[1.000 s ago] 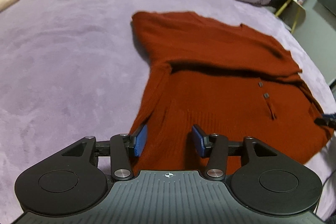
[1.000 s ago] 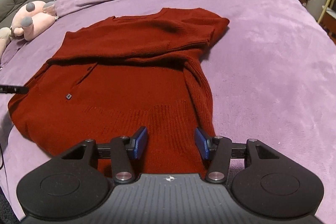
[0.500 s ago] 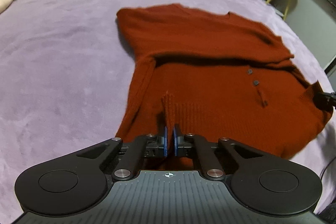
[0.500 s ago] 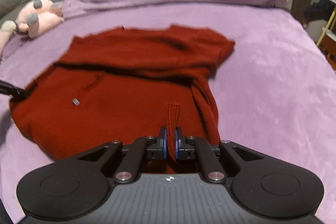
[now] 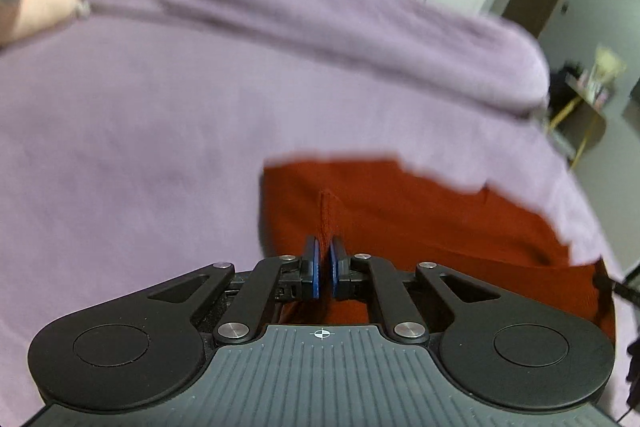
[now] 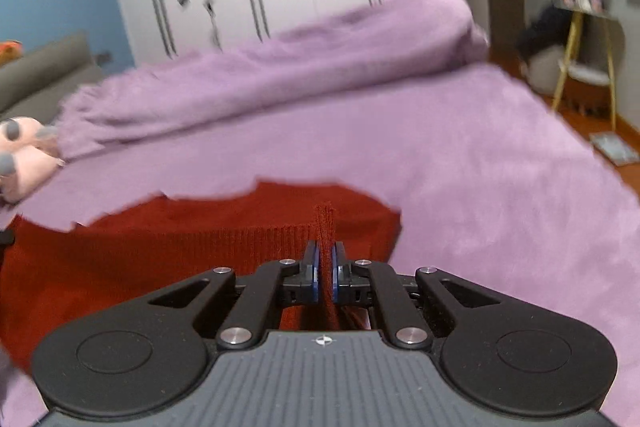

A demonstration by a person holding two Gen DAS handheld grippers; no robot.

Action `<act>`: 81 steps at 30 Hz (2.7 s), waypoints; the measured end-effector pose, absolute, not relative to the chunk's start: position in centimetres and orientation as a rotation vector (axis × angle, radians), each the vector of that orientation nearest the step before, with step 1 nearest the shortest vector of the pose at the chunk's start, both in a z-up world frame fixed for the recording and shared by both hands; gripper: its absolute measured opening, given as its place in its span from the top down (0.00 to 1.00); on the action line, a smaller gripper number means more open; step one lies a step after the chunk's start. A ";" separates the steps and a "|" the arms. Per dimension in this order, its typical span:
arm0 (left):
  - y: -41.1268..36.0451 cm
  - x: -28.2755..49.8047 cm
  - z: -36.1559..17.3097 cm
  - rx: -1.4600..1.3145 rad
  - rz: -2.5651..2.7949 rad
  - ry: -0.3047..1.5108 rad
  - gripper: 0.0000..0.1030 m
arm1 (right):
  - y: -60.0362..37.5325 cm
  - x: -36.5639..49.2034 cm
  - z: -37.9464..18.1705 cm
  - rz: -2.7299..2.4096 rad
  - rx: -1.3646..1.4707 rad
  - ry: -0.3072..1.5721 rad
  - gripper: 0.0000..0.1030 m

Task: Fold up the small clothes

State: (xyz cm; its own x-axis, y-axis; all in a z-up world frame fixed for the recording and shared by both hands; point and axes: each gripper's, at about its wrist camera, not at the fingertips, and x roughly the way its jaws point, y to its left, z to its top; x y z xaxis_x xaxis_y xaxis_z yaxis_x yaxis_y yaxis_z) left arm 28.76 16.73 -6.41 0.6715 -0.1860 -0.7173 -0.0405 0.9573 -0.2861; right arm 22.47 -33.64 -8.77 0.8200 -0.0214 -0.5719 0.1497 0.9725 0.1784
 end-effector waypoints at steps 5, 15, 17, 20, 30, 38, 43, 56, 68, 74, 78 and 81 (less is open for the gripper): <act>16.5 28.7 -9.9 -0.261 -0.104 0.889 0.65 | -33.4 23.2 -10.7 -0.068 0.189 0.669 0.91; 16.0 29.1 -9.8 -0.227 -0.097 0.920 0.91 | -32.2 22.8 -11.3 -0.056 0.085 0.680 0.95; 15.4 28.5 -8.5 -0.185 -0.098 0.889 0.93 | -31.7 22.3 -10.7 -0.066 0.037 0.653 0.95; 15.2 27.7 -5.4 -0.160 -0.094 0.776 0.94 | -31.1 21.4 -8.4 -0.078 -0.023 0.564 0.96; 13.2 37.0 -1.8 -0.137 0.063 0.609 0.93 | -30.7 31.2 -4.8 -0.249 -0.067 0.427 0.96; 13.1 42.0 -8.9 -0.110 0.241 0.712 0.90 | -31.3 37.4 -10.2 -0.351 -0.098 0.518 0.95; 12.6 38.9 -9.9 0.014 0.343 0.645 0.60 | -31.9 35.8 -11.1 -0.376 0.067 0.496 0.88; 9.1 39.5 -14.0 -0.129 0.067 0.660 0.42 | -28.4 36.2 -14.7 -0.003 0.181 0.523 0.77; 14.7 36.9 -12.9 -0.026 0.283 0.690 0.29 | -33.2 34.2 -13.3 -0.305 0.200 0.513 0.85; 18.3 29.3 -11.5 -0.285 0.215 0.743 0.33 | -30.7 25.5 -11.0 -0.198 0.237 0.454 0.57; 18.7 25.4 -12.3 -0.402 0.132 0.795 0.34 | -30.4 19.3 -11.1 -0.188 0.268 0.457 0.44; 19.0 24.7 -12.0 -0.513 0.092 0.825 0.40 | -31.6 17.5 -11.6 -0.252 0.317 0.507 0.44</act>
